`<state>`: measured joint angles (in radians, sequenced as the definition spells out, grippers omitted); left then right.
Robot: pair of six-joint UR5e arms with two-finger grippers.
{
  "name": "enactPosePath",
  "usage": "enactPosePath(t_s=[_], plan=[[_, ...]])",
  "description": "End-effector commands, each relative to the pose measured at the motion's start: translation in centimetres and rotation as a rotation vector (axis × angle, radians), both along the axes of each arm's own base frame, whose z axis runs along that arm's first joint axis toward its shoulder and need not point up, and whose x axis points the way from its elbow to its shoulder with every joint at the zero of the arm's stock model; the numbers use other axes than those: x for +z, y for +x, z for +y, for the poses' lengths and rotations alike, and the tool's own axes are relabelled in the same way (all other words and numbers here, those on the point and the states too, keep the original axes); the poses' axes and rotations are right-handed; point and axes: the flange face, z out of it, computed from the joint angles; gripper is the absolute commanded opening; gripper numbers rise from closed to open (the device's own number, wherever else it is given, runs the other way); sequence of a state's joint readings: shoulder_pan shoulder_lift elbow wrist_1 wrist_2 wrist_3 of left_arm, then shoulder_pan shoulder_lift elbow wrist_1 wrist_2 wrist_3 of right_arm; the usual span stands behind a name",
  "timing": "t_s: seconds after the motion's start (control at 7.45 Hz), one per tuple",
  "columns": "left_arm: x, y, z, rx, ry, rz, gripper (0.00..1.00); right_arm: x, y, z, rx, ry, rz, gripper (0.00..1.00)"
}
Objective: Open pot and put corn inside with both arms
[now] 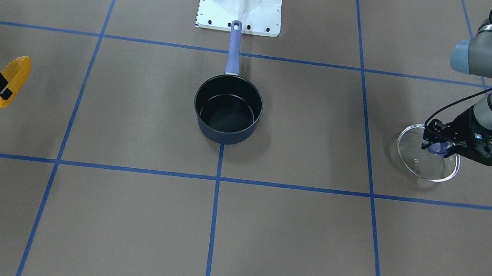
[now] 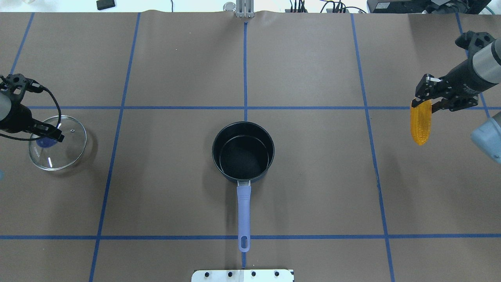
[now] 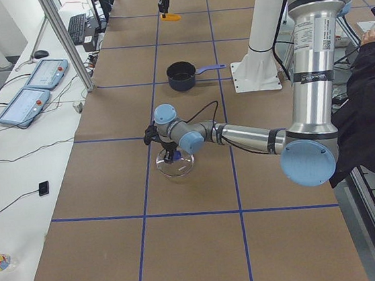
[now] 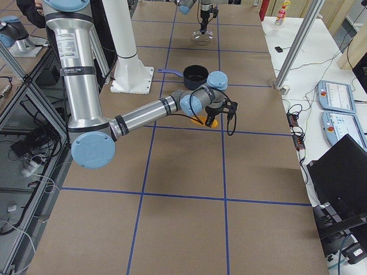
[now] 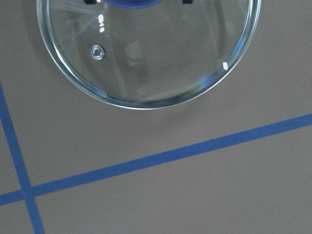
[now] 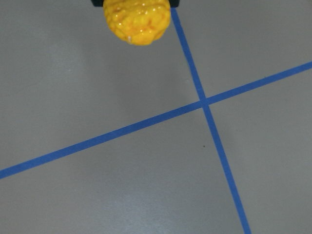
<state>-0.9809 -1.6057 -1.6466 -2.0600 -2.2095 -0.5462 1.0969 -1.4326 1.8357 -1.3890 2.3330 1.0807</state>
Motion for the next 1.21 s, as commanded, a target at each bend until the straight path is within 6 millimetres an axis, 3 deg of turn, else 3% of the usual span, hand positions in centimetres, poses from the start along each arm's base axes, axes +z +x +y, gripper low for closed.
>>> enactPosePath(t_s=[0.0,0.27,0.54,0.94,1.07], plan=[[0.9,0.0,-0.1,0.015,0.009,-0.014,0.56,-0.7,-0.2,-0.1,0.001,0.0,-0.006,0.33],[0.7,0.1,-0.3,0.015,0.011,-0.01,0.61,-2.1,-0.5,-0.4,-0.001,-0.001,-0.005,0.34],[0.4,0.2,-0.4,0.015,0.015,-0.008,0.68,-5.4,-1.2,-0.9,0.033,-0.035,-0.015,0.34],[0.1,0.2,-0.6,0.015,0.017,-0.003,0.75,-9.6,-5.9,0.3,0.051,-0.07,-0.041,0.34],[-0.5,-1.1,-1.2,-0.008,0.022,0.009,0.78,-11.5,-8.1,0.7,0.07,-0.087,-0.046,0.34]])
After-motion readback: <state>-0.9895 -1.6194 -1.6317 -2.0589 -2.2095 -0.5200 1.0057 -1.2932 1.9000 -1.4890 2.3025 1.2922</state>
